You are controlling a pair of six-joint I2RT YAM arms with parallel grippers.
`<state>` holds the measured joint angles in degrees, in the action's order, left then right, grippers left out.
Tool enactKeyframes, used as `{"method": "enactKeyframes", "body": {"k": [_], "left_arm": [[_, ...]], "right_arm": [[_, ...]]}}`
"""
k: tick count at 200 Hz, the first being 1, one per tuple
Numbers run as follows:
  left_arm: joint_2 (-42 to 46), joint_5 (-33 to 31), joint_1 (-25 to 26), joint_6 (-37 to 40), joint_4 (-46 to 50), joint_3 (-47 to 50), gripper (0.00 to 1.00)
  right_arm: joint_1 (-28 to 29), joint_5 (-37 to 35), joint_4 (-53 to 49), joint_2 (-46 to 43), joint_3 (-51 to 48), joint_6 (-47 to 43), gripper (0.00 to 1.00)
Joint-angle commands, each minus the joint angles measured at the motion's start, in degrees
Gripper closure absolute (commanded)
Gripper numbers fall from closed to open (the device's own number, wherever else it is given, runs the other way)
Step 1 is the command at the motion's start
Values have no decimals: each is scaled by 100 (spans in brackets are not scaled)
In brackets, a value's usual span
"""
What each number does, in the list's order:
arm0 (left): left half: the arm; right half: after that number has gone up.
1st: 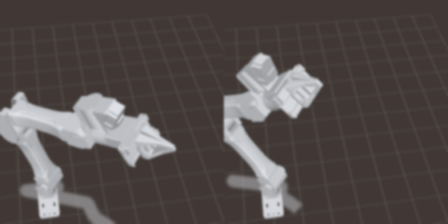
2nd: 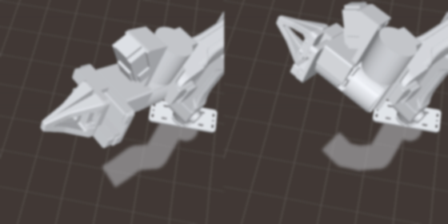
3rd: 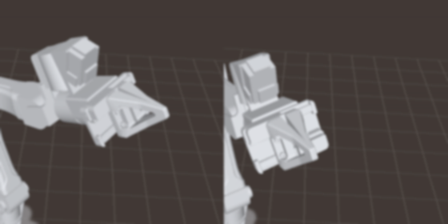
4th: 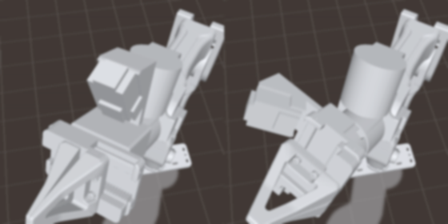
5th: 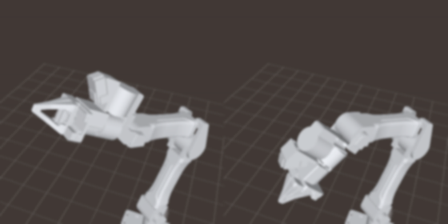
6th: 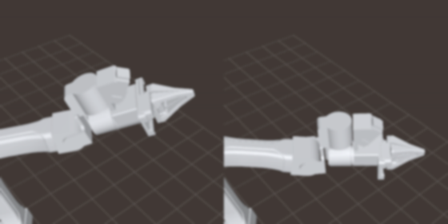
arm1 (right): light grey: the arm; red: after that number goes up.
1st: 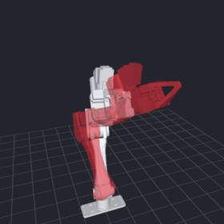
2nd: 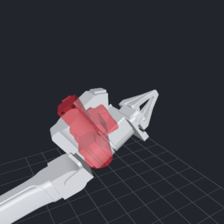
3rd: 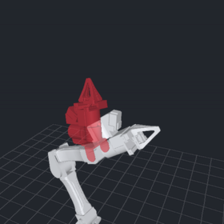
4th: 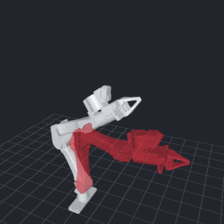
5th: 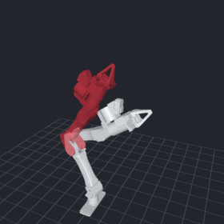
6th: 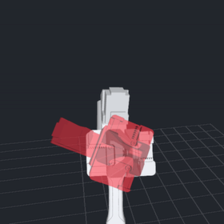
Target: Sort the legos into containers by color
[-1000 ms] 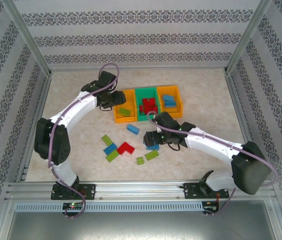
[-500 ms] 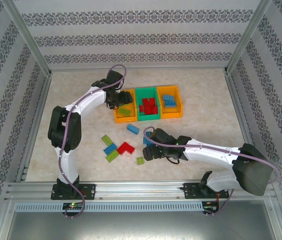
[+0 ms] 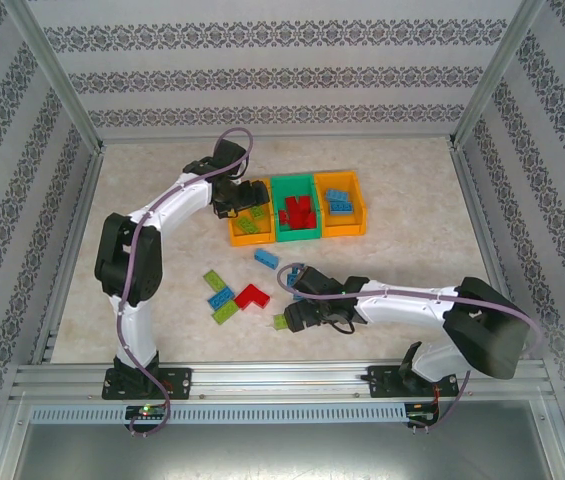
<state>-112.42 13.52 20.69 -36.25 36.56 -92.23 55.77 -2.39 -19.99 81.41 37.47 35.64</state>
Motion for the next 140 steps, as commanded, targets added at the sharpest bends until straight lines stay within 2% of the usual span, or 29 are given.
{"method": "enactKeyframes", "body": {"k": [1, 26, 42, 88, 140], "left_arm": [[364, 37, 86, -40, -130, 170, 13], [524, 29, 85, -58, -189, 323, 8], [621, 13, 93, -83, -235, 409, 0], [857, -138, 93, -142, -232, 630, 0], [1050, -223, 94, -180, -237, 808, 0]], "right_arm": [[88, -128, 49, 183, 170, -114, 7], [92, -245, -63, 336, 287, -202, 10], [92, -264, -166, 441, 377, -298, 12], [117, -321, -475, 672, 565, -449, 20], [115, -559, -811, 719, 656, -479, 38]]}}
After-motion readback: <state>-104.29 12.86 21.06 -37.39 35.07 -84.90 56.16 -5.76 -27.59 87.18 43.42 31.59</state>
